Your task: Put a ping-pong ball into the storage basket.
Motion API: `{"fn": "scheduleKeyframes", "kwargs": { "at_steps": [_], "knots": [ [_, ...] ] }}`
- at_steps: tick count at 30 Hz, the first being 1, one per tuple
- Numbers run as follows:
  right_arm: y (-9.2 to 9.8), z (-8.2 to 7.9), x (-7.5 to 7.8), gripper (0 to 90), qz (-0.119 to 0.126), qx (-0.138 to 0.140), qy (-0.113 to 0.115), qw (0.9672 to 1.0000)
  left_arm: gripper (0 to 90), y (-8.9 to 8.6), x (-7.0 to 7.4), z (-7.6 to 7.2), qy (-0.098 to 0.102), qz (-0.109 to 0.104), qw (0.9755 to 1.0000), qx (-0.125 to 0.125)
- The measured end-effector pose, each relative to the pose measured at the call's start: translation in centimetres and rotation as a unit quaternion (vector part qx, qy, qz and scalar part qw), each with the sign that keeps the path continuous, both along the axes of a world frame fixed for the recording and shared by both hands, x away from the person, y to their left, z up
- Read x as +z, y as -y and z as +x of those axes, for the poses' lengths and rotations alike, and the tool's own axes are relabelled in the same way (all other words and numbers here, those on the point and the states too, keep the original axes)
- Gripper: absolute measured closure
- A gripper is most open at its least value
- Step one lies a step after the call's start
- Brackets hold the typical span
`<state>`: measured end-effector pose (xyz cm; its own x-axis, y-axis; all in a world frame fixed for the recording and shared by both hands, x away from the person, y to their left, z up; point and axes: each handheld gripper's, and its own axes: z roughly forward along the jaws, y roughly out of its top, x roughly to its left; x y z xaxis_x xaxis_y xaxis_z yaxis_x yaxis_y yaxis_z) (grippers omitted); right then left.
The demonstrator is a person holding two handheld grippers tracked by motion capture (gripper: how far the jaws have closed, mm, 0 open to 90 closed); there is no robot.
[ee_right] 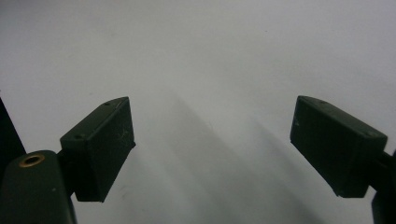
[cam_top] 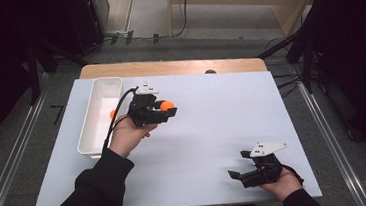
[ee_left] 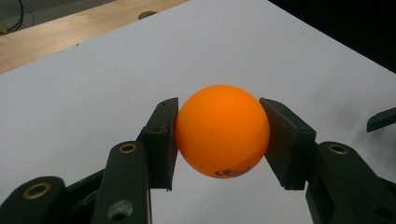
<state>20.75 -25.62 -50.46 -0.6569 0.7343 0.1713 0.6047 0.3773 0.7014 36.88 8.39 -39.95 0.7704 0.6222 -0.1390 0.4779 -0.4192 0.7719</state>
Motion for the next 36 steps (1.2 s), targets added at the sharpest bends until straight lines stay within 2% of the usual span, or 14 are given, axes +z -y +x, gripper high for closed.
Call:
{"fn": "scheduleKeyframes", "kwargs": {
  "at_steps": [4, 18, 28, 36],
  "knots": [
    [0.0, 0.0, 0.0, 12.2, 0.001, 0.000, 0.000, 1.0000, 50.0, -0.3, 0.1, 0.1, 0.004, 0.007, 1.0000, 0.003],
    [0.0, 0.0, 0.0, 12.2, 0.002, 0.002, 0.002, 1.0000, 50.0, -1.5, 0.4, 0.6, 0.004, 0.000, 0.9998, 0.020],
    [-0.1, 0.1, 0.1, 12.2, 0.001, 0.004, 0.002, 1.0000, 50.0, -2.5, 0.7, 0.8, 0.006, 0.008, 0.9995, 0.031],
    [-0.3, 0.3, 0.1, 12.2, 0.001, 0.007, 0.002, 1.0000, 50.0, -3.8, 1.0, 1.0, 0.005, 0.006, 0.9991, 0.041]
  ]
}}
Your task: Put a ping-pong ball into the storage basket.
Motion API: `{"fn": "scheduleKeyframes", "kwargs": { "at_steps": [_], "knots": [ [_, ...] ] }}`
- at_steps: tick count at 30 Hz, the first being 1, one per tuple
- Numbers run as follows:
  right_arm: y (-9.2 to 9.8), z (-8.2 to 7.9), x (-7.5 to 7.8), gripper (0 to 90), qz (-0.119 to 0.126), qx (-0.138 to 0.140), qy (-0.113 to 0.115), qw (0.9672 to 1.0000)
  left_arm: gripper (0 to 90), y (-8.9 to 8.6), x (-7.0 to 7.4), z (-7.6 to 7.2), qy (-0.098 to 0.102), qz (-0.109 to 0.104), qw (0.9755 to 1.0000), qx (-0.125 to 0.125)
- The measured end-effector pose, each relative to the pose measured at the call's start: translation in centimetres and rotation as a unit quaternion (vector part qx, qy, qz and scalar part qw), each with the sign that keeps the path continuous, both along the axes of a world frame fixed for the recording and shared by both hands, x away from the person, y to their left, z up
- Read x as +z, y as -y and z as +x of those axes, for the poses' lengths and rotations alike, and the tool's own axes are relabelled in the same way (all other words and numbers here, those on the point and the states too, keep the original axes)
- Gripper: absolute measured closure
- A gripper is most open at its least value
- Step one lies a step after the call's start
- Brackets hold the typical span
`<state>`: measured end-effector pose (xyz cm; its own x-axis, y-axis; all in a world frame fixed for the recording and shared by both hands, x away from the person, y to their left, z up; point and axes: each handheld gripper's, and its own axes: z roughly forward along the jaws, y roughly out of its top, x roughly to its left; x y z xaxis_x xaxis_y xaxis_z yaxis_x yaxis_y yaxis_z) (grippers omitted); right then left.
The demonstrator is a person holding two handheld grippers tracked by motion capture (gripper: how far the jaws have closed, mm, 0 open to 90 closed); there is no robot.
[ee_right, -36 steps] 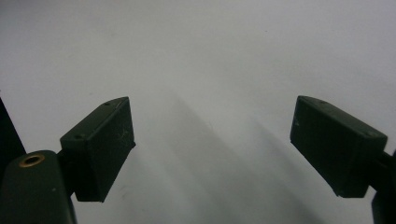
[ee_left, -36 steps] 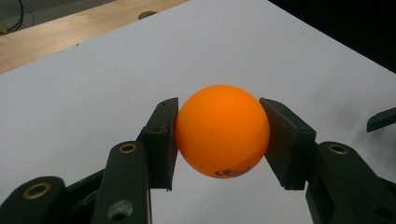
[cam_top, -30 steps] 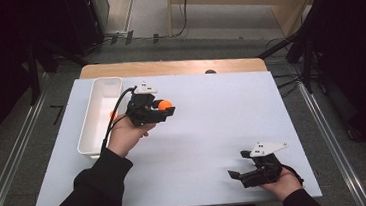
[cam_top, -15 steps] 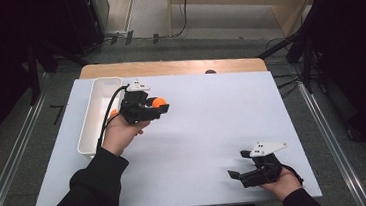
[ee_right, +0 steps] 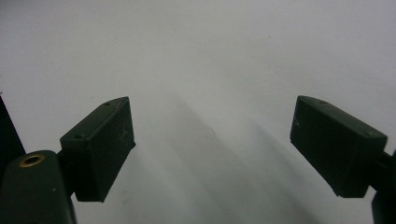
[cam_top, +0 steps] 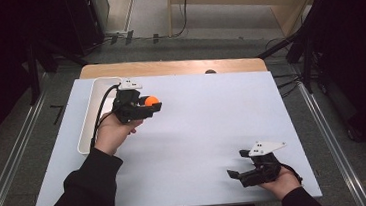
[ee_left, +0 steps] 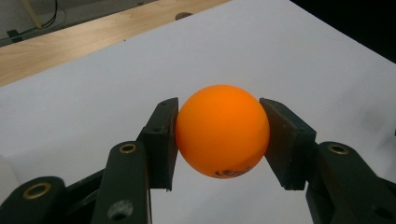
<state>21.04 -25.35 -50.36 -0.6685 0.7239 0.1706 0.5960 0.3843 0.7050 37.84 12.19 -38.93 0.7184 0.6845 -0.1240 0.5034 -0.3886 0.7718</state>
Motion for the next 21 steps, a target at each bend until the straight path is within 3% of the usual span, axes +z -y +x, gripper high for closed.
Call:
{"fn": "scheduleKeyframes", "kwargs": {
  "at_steps": [9, 21],
  "knots": [
    [-0.1, 0.2, 0.0, 12.2, -0.001, 0.004, 0.001, 1.0000, 49.9, -1.1, 0.3, 0.2, -0.008, 0.000, 0.9999, 0.007],
    [-0.1, 0.2, 0.0, 12.2, -0.002, 0.003, 0.001, 1.0000, 49.9, -2.6, 1.0, 0.4, 0.003, 0.007, 0.9997, 0.023]
  ]
}}
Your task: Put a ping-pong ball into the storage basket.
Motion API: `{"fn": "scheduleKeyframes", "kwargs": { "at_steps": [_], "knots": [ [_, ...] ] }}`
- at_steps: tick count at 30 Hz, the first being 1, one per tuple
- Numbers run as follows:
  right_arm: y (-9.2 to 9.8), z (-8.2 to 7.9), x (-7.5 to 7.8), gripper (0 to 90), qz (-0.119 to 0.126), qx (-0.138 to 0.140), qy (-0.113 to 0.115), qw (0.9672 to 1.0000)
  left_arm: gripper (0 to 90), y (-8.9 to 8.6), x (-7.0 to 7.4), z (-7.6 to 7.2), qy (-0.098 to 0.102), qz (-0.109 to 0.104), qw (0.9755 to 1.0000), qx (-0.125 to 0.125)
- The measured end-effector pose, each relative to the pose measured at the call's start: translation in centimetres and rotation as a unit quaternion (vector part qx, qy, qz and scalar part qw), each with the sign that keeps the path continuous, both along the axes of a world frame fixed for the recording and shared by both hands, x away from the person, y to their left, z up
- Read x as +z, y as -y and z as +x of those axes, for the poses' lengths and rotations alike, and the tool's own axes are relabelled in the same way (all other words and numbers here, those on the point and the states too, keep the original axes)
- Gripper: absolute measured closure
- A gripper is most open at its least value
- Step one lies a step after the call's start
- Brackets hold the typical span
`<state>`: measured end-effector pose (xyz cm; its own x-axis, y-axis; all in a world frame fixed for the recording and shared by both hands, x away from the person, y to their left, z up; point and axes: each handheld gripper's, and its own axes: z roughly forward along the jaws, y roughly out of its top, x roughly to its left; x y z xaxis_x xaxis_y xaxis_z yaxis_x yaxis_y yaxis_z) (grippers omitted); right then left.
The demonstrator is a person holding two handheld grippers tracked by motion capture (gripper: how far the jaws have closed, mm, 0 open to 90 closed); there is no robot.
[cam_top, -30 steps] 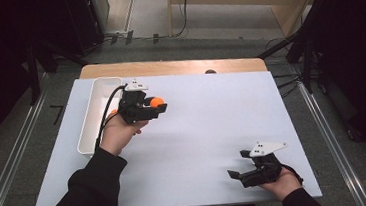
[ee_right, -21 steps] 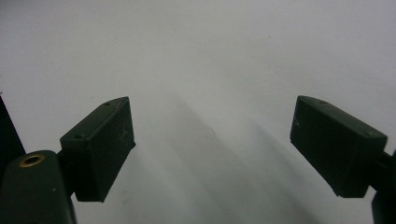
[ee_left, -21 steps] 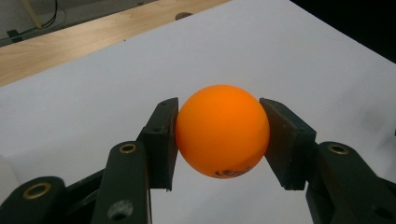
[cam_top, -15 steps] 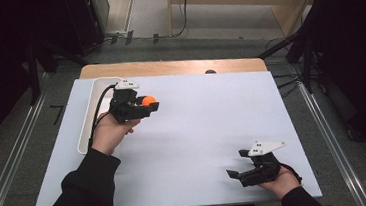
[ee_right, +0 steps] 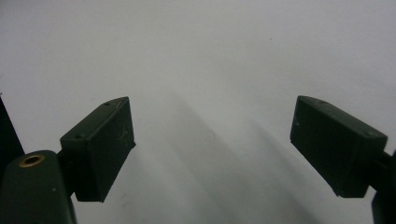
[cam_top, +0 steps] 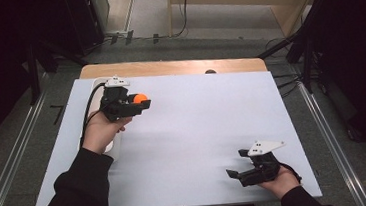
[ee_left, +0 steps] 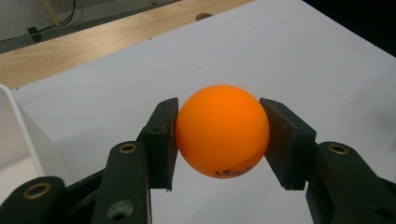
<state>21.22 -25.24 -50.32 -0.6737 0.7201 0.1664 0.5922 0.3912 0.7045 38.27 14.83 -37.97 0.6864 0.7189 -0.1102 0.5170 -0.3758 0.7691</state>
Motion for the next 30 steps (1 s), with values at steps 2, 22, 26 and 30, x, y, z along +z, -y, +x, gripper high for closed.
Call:
{"fn": "scheduleKeyframes", "kwargs": {
  "at_steps": [2, 22, 26, 30],
  "knots": [
    [0.0, 0.0, 0.0, 12.2, 0.000, 0.000, 0.000, 1.0000, 49.9, -0.3, 0.1, 0.0, 0.001, 0.001, 1.0000, 0.003],
    [0.0, 0.0, 0.0, 12.2, 0.000, 0.000, 0.000, 1.0000, 49.9, -2.7, 0.8, 0.5, 0.006, 0.003, 0.9993, 0.038],
    [0.0, 0.0, 0.0, 12.2, 0.000, 0.001, 0.001, 1.0000, 49.9, -3.1, 0.8, 0.6, 0.007, 0.002, 0.9989, 0.046],
    [0.0, 0.0, 0.0, 12.2, 0.000, 0.001, 0.001, 1.0000, 49.9, -3.8, 0.9, 0.8, 0.006, -0.002, 0.9981, 0.061]
  ]
}}
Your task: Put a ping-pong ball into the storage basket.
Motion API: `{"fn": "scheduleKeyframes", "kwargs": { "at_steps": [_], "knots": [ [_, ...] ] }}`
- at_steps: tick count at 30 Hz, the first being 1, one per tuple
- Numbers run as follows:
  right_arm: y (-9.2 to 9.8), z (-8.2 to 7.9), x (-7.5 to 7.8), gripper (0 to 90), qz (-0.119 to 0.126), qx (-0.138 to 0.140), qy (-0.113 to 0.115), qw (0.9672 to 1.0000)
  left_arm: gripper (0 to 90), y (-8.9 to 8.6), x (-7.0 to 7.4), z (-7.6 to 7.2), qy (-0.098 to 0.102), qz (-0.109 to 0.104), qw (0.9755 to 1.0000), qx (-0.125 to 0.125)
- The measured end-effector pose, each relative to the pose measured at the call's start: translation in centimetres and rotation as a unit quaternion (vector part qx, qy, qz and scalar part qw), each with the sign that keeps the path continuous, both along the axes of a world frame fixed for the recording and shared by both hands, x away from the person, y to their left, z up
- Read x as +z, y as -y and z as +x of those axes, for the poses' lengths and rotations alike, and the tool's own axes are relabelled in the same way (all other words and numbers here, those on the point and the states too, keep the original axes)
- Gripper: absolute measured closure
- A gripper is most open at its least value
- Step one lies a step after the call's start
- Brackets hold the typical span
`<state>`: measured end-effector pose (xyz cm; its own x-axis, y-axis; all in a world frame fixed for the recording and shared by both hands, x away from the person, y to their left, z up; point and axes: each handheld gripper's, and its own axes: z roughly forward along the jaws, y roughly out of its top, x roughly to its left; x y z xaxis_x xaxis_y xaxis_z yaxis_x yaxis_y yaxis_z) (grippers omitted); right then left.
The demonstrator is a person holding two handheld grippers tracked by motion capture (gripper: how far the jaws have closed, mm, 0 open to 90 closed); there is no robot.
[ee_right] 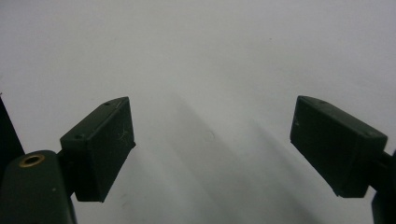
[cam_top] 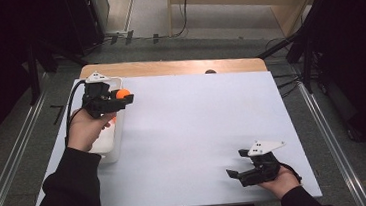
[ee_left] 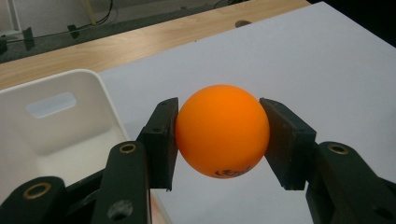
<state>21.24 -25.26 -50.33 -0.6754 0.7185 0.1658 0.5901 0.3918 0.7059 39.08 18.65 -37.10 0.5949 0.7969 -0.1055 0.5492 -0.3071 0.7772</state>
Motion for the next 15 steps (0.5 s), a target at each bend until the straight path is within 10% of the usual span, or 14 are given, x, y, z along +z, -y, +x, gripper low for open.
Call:
{"fn": "scheduleKeyframes", "kwargs": {
  "at_steps": [15],
  "knots": [
    [0.0, 0.0, 0.0, 12.2, 0.000, -0.001, 0.000, 1.0000, 50.0, -2.0, -0.5, 0.8, -0.001, 0.009, 0.9987, 0.050]
  ]
}}
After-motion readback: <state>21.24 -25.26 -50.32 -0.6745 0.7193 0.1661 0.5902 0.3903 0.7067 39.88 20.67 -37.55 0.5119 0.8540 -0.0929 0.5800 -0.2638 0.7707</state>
